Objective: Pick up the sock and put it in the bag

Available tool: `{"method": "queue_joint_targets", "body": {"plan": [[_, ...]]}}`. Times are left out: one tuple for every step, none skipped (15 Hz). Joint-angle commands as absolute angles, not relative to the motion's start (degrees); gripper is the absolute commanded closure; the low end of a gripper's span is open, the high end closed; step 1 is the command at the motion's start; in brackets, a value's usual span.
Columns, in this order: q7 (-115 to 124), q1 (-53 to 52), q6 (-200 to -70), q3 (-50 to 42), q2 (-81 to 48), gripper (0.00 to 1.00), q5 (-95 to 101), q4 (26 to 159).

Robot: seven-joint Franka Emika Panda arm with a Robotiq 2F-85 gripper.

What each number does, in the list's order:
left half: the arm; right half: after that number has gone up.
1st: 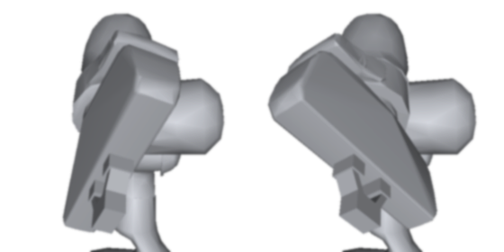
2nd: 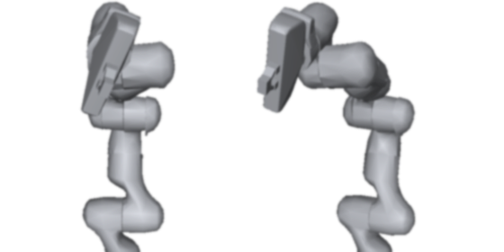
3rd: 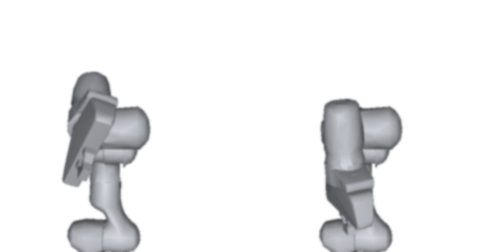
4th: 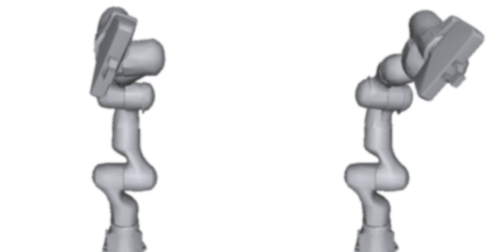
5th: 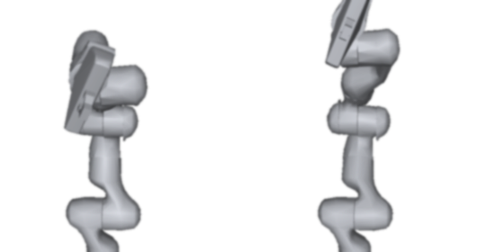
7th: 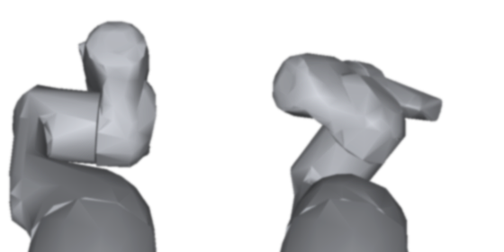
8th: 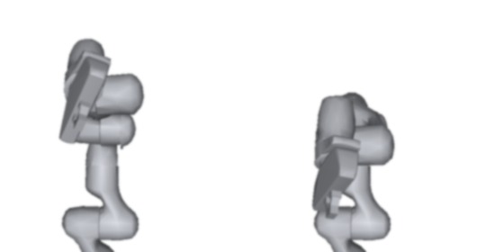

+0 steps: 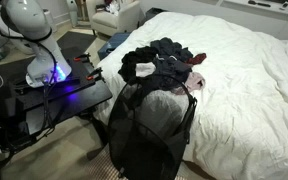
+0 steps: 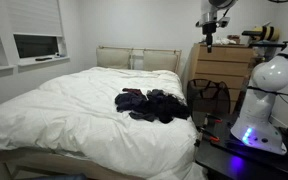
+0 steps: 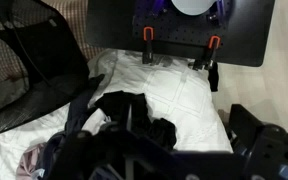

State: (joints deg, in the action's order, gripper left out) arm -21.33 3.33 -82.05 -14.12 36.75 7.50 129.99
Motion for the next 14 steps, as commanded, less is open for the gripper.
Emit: {"method": "queue_joint_targets", "body": {"plan": [[-21.42,3.52,-81.95,-13.97,36.66,0.0,7.4,129.86],[-21.42,3.52,-81.95,-13.97,36.66,0.0,7.4,129.86],[-21.42,3.52,-81.95,-13.97,36.66,0.0,7.4,129.86],[-21.42,3.52,-81.95,-13.97,36.66,0.0,7.4,129.86],[-21.42,3.52,-81.95,-13.97,36.66,0.0,7.4,129.86],[-21.21,3.54,-82.31,-14.1,35.56,0.0,7.41,129.58],[-21.08,3.56,-83.45,-14.19,34.68,0.0,7.69,129.54],[-20.83,3.64,-84.4,-14.22,33.93,0.0,7.83,129.49],[-20.71,3.73,-85.83,-14.16,33.08,0.0,8.23,129.57],[-21.03,3.76,-87.42,-14.24,32.22,0.0,8.55,129.77],[-20.97,3.91,-89.7,-14.21,31.17,0.0,8.92,130.05],[-20.92,4.09,-91.89,-14.2,29.7,0.0,9.39,130.23],[-21.02,4.27,-93.8,-14.24,28.32,0.0,9.8,130.33],[-21.11,4.46,-95.92,-14.29,26.88,0.0,10.24,130.59]]}}
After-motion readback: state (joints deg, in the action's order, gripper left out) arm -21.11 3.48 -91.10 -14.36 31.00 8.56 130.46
